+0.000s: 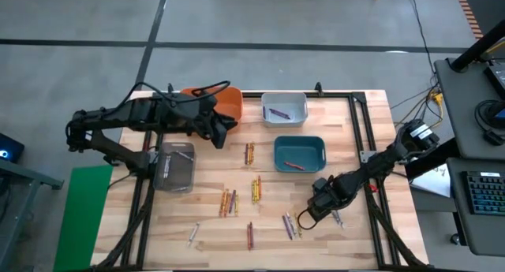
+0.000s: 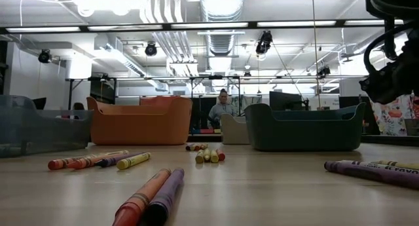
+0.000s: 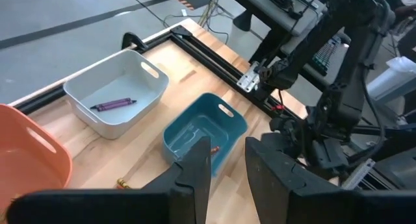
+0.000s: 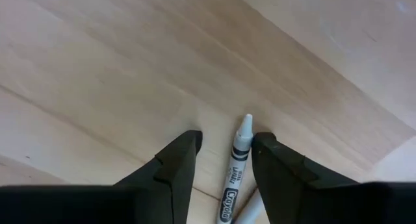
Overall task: Sort crayons
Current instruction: Put the white crayon into the black bin
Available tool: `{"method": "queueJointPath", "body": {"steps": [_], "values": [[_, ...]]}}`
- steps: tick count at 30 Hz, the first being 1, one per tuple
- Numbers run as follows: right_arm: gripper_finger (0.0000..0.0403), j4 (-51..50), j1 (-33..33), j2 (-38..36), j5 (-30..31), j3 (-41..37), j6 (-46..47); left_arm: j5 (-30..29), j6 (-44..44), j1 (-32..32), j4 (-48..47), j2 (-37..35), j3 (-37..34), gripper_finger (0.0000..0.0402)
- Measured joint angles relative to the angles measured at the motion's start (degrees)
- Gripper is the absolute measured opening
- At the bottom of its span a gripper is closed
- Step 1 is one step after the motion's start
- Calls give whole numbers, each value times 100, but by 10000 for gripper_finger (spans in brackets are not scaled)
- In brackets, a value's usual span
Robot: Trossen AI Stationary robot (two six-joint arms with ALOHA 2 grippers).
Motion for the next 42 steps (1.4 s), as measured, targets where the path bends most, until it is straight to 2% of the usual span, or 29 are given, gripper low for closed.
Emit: {"method": "queueJointPath", "body": {"steps": [5,16,22,25,28,31,33,36,38,42], "values": [[115,56,2,22,69,1,-46,-46,1,2,0,13,0,77],[29,217,7,-22,271,10,-106,-45,318,-15,2,38,-115,77],[10,193,-89,-633,956,305,-233,14,360,-152,98,-51,-677,78],[9,166,-276,-1140,1377,428,-443,575,794,-261,821,-197,-1150,78],[9,293,-708,-1758,2070,542,-1022,1271,1248,-347,2236,-384,-1817,78],[9,912,-1283,-2303,2444,565,-2007,1626,1335,-350,3823,-578,-2603,78],[9,1654,-1704,-2600,2518,565,-2774,1633,1226,-335,4629,-675,-3126,78],[9,2871,-2329,-2839,2468,565,-3908,1365,971,-296,5439,-756,-3791,78],[9,3742,-2728,-2857,2179,565,-4510,1066,803,-262,5777,-774,-4136,78],[9,5143,-3405,-2644,1395,565,-4846,965,684,-202,6366,-744,-4594,81]]}}
